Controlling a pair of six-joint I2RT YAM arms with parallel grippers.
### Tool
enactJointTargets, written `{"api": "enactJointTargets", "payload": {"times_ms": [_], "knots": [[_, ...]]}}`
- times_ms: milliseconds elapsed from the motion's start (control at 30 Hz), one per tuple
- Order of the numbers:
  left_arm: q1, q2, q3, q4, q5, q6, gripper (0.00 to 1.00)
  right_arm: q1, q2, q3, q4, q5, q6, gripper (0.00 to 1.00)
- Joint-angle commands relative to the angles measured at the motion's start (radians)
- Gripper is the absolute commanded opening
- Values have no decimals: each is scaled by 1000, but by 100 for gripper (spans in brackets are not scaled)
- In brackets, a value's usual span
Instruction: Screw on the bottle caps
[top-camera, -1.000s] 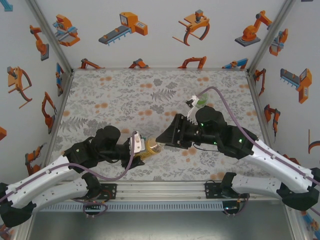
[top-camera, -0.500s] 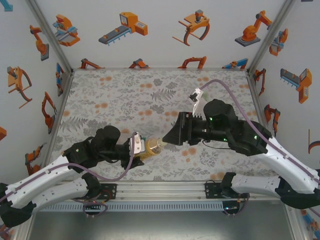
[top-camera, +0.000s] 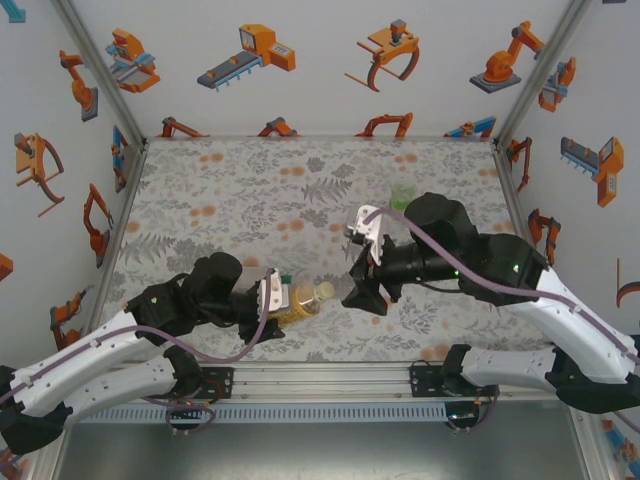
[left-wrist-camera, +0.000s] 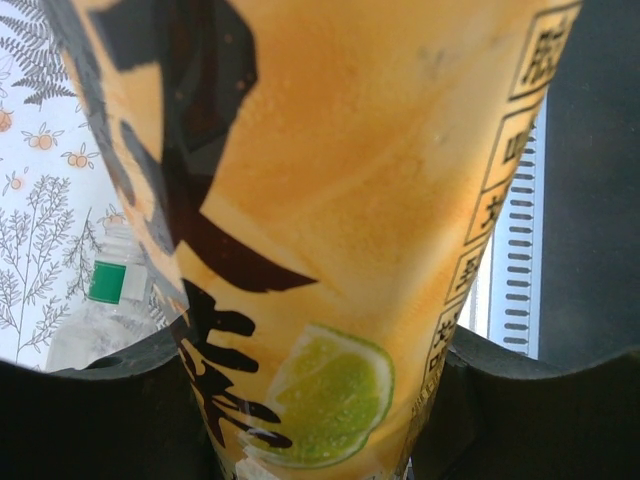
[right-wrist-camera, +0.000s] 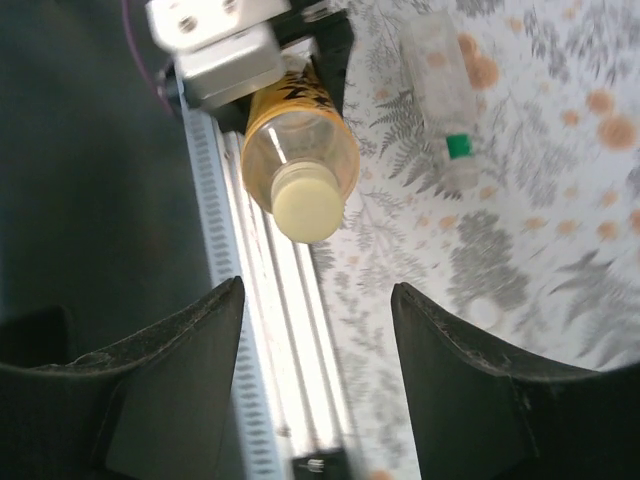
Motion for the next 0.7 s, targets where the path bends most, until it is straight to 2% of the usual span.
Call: {"api": "enactJointTargets", "payload": {"times_ms": [0, 133, 300, 433, 667], "knots": [[-3, -5, 30, -24, 32, 25, 0, 1, 14, 43, -21, -130, -356, 59], [-2, -3, 32, -31, 36, 27, 0, 1, 65, 85, -49, -168, -446, 61], [-3, -5, 33, -32, 39, 26, 0, 1, 110, 89, -40, -198, -474, 61], [-4, -11, 35, -33, 39, 22, 0, 4, 127, 71, -15, -242, -474, 57], [-4, -23, 33, -33, 38, 16, 0, 7, 129, 29, 15, -244, -471, 52]]}}
